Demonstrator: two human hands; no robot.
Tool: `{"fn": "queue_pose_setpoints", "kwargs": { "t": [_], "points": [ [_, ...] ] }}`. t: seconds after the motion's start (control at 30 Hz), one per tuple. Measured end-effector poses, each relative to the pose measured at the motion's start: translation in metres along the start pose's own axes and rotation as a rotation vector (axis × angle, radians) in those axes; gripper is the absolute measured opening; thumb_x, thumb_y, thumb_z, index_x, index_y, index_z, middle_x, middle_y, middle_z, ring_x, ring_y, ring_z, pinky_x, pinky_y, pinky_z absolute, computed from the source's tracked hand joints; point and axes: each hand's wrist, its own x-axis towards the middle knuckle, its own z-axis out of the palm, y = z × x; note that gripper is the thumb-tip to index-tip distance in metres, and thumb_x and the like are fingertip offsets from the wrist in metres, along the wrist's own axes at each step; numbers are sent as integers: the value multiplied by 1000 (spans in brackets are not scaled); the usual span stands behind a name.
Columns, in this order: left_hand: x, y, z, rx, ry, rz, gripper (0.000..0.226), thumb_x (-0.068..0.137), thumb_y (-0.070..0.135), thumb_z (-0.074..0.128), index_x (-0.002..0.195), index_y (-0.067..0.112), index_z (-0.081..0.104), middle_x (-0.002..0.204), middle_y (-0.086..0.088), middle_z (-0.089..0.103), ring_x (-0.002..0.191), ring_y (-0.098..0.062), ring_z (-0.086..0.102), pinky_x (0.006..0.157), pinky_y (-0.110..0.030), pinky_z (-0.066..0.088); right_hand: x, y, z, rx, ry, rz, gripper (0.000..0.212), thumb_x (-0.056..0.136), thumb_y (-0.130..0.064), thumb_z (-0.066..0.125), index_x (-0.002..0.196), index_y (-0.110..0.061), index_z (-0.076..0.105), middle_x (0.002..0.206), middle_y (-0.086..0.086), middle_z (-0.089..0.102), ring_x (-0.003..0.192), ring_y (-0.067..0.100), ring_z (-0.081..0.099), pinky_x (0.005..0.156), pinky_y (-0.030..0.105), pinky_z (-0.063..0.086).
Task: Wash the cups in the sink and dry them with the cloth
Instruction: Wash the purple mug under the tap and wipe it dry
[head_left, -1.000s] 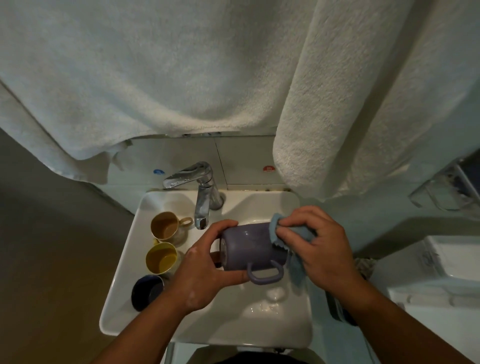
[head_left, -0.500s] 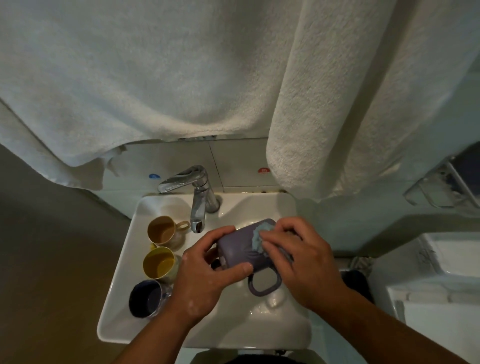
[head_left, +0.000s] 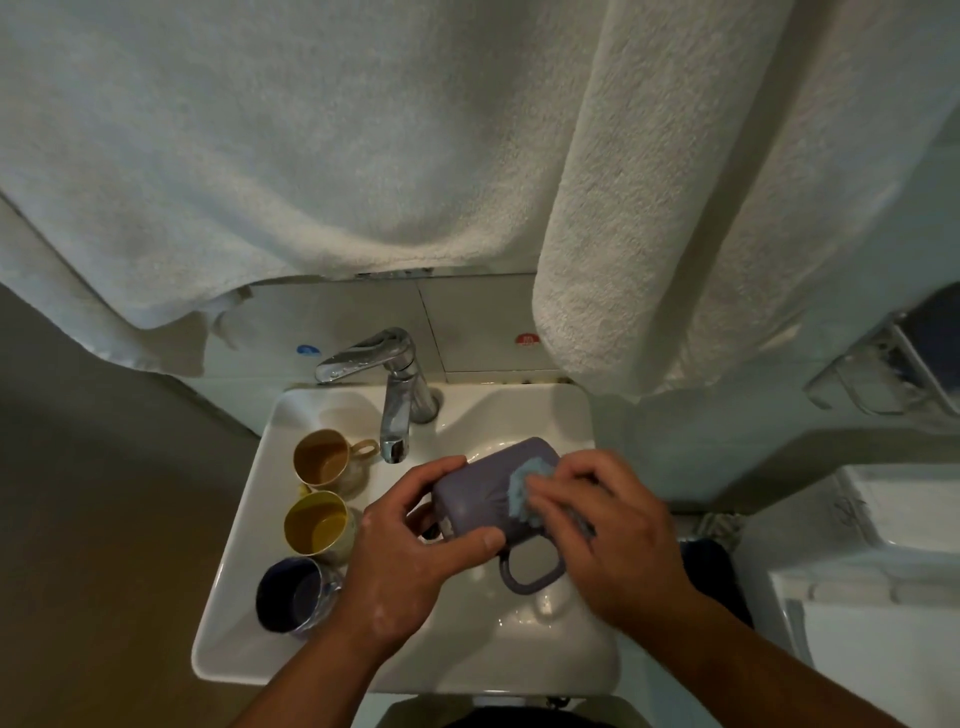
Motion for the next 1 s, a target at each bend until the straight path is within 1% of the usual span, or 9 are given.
{"fn": "queue_pose_setpoints", "kwargs": {
  "t": [0.3,0.4,0.5,0.57,0.63,0.7,0.8,0.93,1.0],
  "points": [
    [2,-3,-1,-21,10,-13,75,45,39,93,116,39,68,115,16,71,102,-7,71,75,-23,59,-1,4,-2,2,41,-11,24,93,-28,60,98,-11,75,99,-1,57,87,6,53,82,9,44],
    [4,-3,-1,-25,2,-23,77,45,38,93,118,37,67,115,16,71,103,-9,71,75,-23,59,-7,8,1,-28,-51,-128,17,93,-24,65,97,-12,76,99,-1,56,87,10,53,81,12,43],
    [4,-2,-4,-29,-12,-30,79,48,34,93,122,35,64,115,18,71,104,-9,71,74,-23,59,13,23,-11,-29,15,190,11,93,-26,69,98,-21,76,98,-12,56,86,0,53,84,4,41],
    [4,0,-4,-21,-63,-31,79,54,20,93,124,34,61,116,18,70,103,-6,71,73,-22,58,29,29,-18,95,81,429,9,94,-24,69,95,-32,73,95,-16,64,90,-5,60,84,11,49],
    [5,0,-4,2,-67,-36,80,57,10,95,125,34,60,116,15,71,102,-2,70,72,-19,58,36,21,-24,265,145,517,16,94,-21,67,89,-36,71,90,-15,71,87,-3,65,79,20,55],
    [6,-2,-3,31,-55,-33,82,56,14,98,124,36,60,118,12,69,101,-2,70,72,-20,58,38,3,-28,317,152,450,18,94,-18,67,90,-35,70,93,-11,71,88,-1,66,74,14,53],
    [7,-6,-1,53,-51,-56,87,48,28,100,126,36,61,121,6,69,103,-13,72,78,-31,62,27,-28,-16,202,-14,213,13,91,-30,68,101,-37,69,105,-16,61,100,-6,56,77,5,46],
    [6,-5,0,144,-59,-5,75,58,18,97,122,32,62,111,12,71,100,-6,71,73,-23,60,15,-21,12,-49,-170,-198,27,96,-47,57,111,-30,72,114,-11,64,106,10,56,95,41,45],
    [6,-6,-1,174,-54,-1,77,55,19,99,121,35,62,109,14,70,100,-5,70,74,-26,61,17,-1,14,-38,-165,-89,35,98,-49,51,117,-29,72,121,-8,66,113,13,56,98,50,46]
  ]
}}
